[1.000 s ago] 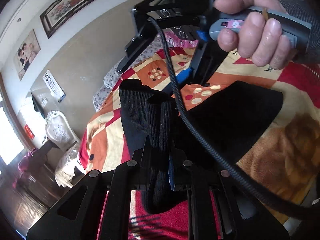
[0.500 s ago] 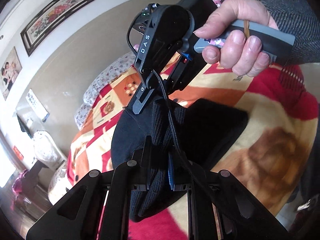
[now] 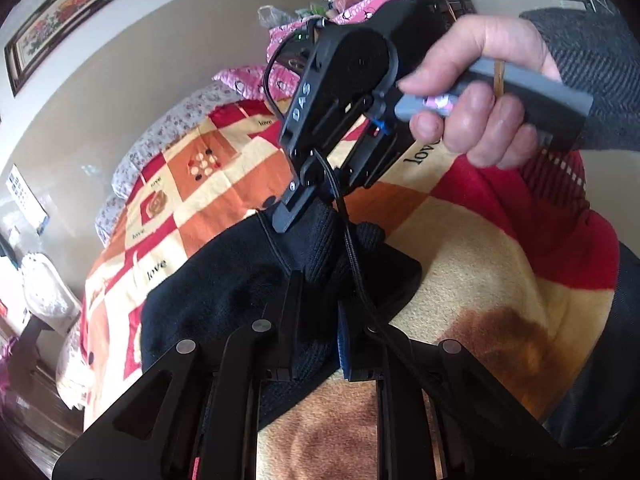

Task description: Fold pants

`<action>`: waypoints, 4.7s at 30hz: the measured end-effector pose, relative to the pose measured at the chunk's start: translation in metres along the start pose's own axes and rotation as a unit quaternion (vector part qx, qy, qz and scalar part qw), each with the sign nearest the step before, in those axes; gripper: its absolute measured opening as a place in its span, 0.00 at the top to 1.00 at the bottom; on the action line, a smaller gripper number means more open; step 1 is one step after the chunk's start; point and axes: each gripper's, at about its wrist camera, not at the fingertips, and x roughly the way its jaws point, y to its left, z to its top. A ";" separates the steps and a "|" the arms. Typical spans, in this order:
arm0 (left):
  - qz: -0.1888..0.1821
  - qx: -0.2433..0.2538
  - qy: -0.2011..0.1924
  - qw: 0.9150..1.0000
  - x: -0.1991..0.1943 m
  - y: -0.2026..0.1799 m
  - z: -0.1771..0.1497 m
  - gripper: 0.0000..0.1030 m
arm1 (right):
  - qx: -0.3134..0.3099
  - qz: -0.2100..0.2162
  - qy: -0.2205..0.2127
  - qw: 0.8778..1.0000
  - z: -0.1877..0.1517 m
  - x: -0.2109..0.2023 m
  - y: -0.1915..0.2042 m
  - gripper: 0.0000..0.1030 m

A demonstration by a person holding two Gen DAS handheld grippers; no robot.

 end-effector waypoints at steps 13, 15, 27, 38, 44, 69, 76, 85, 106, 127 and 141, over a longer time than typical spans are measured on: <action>-0.075 -0.119 -0.019 0.990 -0.068 0.032 -0.038 0.76 | 0.010 -0.043 -0.114 0.993 -0.013 -0.065 -0.001 0.81; -0.063 -0.171 -0.026 0.983 -0.079 0.058 -0.046 0.76 | -0.039 -0.066 -0.140 0.987 -0.024 -0.085 0.025 0.80; -0.072 -0.295 0.012 0.953 -0.028 0.097 -0.073 0.76 | -0.270 -0.173 -0.148 0.936 -0.128 0.000 0.157 0.76; -0.049 -0.316 0.035 0.947 0.021 0.093 -0.063 0.75 | -0.261 -0.251 -0.139 0.922 -0.121 0.048 0.078 0.76; -0.056 -0.326 0.014 0.943 0.000 0.112 -0.060 0.75 | -0.235 -0.221 -0.123 0.939 -0.119 0.033 0.084 0.76; -0.059 -0.357 0.127 0.923 0.108 0.164 -0.031 0.74 | -0.261 -0.232 -0.125 0.929 -0.049 0.037 0.063 0.73; -0.084 -0.430 0.031 0.898 0.023 0.196 -0.063 0.37 | -0.176 -0.173 -0.221 0.943 -0.070 -0.044 0.078 0.37; -0.214 -0.545 0.075 0.807 0.053 0.185 -0.112 0.37 | -0.062 -0.153 -0.143 0.976 -0.086 -0.017 0.030 0.32; -0.121 -0.438 0.064 0.888 0.096 0.180 -0.014 0.66 | -0.122 -0.194 -0.187 0.955 -0.034 -0.032 0.039 0.71; 0.031 -0.383 0.094 0.919 0.078 0.159 -0.017 0.31 | -0.178 -0.228 -0.275 0.917 -0.040 -0.061 0.054 0.56; 0.051 -0.326 0.165 0.929 0.051 0.093 -0.012 0.25 | -0.256 -0.396 -0.295 0.831 -0.136 -0.017 0.071 0.56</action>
